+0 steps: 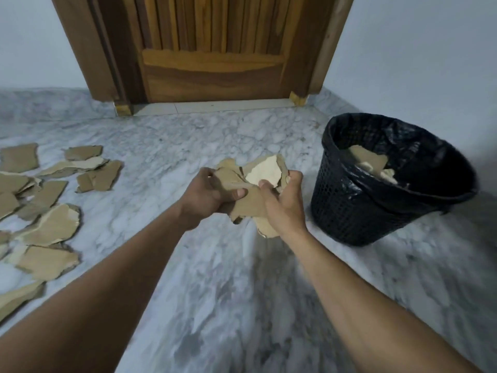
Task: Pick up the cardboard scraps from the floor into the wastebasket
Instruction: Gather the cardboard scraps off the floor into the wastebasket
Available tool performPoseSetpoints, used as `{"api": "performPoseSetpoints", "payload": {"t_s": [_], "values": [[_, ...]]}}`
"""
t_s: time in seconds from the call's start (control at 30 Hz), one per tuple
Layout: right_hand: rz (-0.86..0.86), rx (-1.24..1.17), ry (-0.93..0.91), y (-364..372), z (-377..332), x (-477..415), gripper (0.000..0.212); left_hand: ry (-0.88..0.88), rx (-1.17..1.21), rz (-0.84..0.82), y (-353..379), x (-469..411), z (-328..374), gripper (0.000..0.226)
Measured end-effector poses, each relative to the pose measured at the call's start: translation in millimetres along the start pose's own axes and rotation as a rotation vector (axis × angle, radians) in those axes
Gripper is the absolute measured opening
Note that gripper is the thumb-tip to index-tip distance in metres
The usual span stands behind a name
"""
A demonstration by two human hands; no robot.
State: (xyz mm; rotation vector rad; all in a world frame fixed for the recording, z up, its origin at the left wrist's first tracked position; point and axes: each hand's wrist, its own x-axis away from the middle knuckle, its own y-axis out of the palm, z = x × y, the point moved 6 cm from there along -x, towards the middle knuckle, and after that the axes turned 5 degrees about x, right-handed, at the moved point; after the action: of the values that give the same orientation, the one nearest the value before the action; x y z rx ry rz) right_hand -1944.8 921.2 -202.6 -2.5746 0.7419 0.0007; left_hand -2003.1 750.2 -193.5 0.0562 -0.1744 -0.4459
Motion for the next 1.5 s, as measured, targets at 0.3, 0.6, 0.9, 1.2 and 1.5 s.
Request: {"api": "performPoseSetpoints", "payload": {"t_s": [0.3,0.6,0.9,1.2,1.5], "values": [[0.155,0.069,-0.104,-154.6,-97.9,-81.2,0.057,0.223,0.021,-0.19,119.6,-51.9,155.2,0.055],[0.119,0.187,0.134,-285.9,-44.7,-122.2,0.064,0.162,-0.241,-0.226,267.4,-120.2,144.1,0.091],[-0.034,0.484,0.309,-286.5,-6.4,-122.7,0.046,0.411,-0.597,-0.009,258.6,-127.3,122.8,0.046],[0.036,0.574,-0.249,-131.0,-65.8,-102.1,0.042,0.451,-0.703,0.27,102.5,-73.6,59.9,0.04],[-0.237,0.816,-0.157,18.9,60.6,-52.1,0.053,0.067,-1.142,0.513,-80.8,56.4,-110.9,0.056]]}}
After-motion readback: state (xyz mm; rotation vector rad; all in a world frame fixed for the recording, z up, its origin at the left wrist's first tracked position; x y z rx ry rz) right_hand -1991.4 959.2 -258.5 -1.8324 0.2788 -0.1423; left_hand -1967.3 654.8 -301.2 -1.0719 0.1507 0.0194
